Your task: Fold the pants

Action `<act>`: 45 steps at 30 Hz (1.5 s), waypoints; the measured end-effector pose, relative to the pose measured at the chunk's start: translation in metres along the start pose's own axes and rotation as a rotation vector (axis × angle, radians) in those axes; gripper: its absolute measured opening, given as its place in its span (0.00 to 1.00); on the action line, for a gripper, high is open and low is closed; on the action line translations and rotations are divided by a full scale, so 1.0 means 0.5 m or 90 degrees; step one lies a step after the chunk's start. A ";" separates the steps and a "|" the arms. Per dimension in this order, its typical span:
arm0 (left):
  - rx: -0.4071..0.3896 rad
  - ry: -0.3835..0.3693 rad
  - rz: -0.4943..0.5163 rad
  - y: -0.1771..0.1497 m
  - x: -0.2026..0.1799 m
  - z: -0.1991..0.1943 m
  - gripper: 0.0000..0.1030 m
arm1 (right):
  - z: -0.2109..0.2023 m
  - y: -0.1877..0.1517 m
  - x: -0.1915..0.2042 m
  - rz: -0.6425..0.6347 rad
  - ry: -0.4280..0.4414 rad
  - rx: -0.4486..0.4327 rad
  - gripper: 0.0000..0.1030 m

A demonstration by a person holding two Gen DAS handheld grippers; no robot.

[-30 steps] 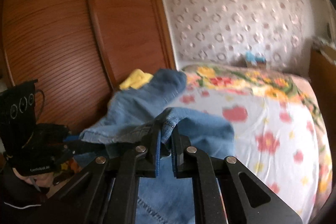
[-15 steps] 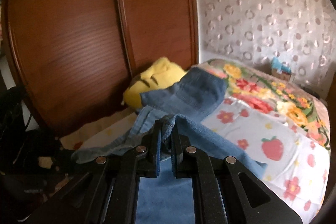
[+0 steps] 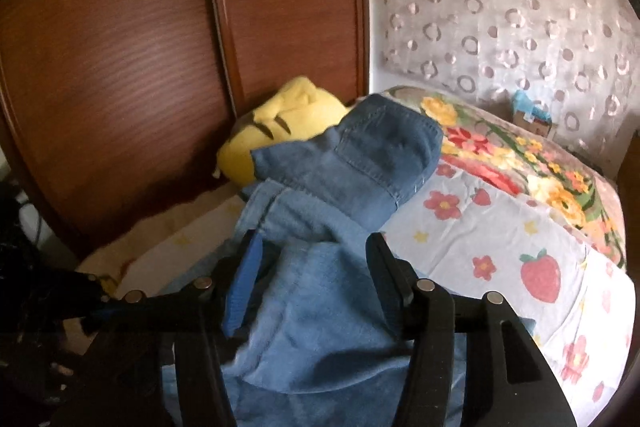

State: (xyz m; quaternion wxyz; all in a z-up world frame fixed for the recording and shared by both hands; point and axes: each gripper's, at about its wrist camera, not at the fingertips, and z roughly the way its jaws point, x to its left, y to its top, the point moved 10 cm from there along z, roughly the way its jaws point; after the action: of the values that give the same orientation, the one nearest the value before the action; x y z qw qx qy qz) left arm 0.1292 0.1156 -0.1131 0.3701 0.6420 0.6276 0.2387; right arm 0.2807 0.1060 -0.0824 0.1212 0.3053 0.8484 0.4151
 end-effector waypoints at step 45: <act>0.066 0.030 0.044 -0.050 -0.032 0.108 0.28 | -0.096 -0.346 -0.263 0.158 -0.069 0.071 0.54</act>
State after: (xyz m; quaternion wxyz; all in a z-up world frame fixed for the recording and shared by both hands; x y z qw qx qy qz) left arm 0.1536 0.0887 -0.1627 0.3130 0.6760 0.6249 0.2335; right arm 0.2894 -0.0868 -0.1931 0.0974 0.4361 0.8180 0.3623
